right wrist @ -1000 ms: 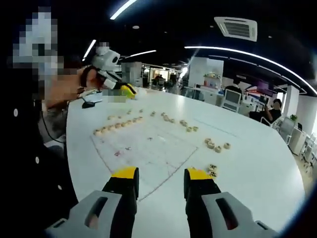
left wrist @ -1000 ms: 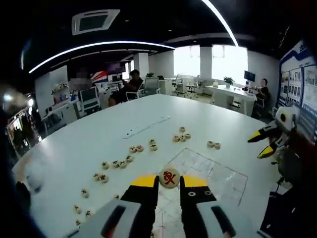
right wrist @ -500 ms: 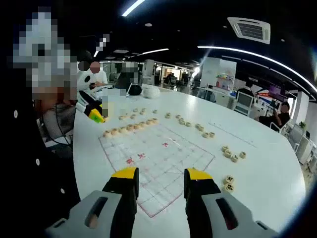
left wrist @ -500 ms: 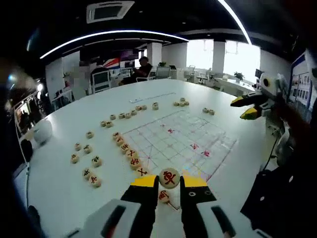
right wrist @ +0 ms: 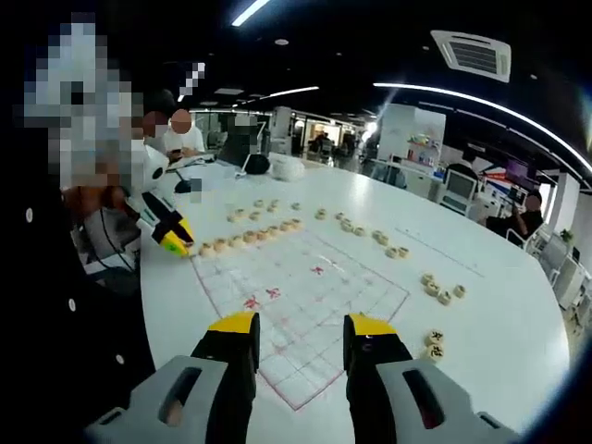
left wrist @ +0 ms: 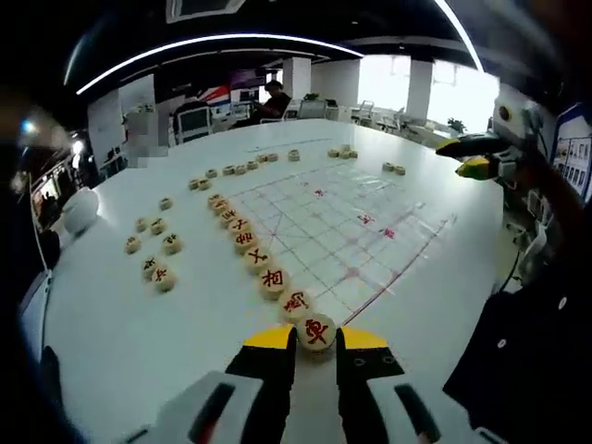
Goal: Pick up the chess pieces one by one and place each piece onto its starting position on the chessboard, setting the pieces on their correct points until all the chess pieces are arranged in the starting layout
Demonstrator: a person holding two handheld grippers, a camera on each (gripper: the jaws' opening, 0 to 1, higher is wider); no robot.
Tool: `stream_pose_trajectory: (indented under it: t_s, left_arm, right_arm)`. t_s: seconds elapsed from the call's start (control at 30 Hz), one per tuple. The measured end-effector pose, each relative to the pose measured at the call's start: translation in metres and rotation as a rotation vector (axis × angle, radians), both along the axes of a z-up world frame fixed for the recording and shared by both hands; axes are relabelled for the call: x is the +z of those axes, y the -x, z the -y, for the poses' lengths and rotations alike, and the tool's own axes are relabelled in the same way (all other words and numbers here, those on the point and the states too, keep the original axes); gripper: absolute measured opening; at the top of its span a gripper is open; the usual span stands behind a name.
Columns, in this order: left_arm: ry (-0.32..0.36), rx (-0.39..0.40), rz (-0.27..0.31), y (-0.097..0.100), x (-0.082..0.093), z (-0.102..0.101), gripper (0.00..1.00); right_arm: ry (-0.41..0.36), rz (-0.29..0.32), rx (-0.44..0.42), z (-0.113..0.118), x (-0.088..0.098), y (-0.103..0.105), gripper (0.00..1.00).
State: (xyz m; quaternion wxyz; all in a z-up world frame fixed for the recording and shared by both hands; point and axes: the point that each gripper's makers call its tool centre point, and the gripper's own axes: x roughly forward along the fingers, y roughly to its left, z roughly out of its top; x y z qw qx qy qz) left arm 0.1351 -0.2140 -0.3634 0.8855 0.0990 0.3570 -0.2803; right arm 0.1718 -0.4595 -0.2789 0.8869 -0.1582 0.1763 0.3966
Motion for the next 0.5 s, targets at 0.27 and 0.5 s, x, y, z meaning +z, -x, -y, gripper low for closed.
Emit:
stream_pose_trajectory:
  t_s: [0.27,0.5]
  left_arm:
    - [0.006,-0.007,-0.009,0.0,-0.0013,0.0045,0.2]
    - [0.016,-0.013,-0.007,0.0011,-0.0022,0.0058,0.23]
  right_arm:
    - [0.009,-0.007,-0.012,0.0016,-0.0026,0.0006,0.36]
    - [0.008,-0.01,-0.015,0.003,-0.0041,-0.0002,0.36]
